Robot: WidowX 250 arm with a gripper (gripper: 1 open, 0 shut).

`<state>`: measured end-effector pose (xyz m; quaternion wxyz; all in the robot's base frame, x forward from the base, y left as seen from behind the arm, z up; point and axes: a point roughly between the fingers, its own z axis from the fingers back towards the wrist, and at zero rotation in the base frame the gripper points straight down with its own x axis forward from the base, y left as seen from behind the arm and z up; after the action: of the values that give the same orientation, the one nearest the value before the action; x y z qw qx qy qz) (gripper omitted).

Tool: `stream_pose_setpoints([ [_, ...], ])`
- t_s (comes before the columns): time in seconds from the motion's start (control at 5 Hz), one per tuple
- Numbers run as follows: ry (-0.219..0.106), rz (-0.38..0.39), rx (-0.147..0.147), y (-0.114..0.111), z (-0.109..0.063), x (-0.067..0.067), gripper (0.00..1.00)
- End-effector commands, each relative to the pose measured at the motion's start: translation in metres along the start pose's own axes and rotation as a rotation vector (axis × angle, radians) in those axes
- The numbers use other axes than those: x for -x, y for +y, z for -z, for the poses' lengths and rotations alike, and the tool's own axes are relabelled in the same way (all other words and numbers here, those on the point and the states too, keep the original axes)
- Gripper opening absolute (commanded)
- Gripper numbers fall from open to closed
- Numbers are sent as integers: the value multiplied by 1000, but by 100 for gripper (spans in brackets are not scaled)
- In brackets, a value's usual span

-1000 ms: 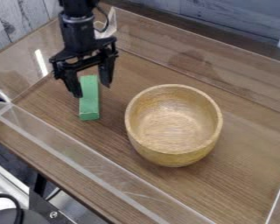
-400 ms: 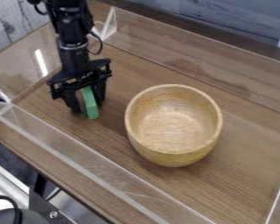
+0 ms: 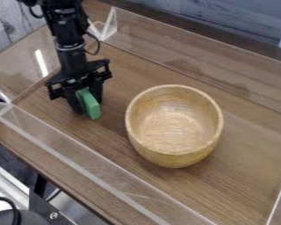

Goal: Put the green block in the brown bowl

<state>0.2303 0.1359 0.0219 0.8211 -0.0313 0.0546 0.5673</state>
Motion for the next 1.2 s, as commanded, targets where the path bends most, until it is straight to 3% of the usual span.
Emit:
stream_pose_setpoints([
  [0.0, -19, 11, 68, -7, -23, -10, 100],
  [0.2, 3, 5, 54, -9, -28, -8, 0],
  [0.4, 19, 5, 39, -9, -33, -2, 0],
  [0.6, -19, 15, 3, -9, -37, 3, 100],
  [0.8, -44, 22, -22, -10, -36, 7, 0],
  [1.0, -37, 41, -41, -16, -25, 9, 0],
])
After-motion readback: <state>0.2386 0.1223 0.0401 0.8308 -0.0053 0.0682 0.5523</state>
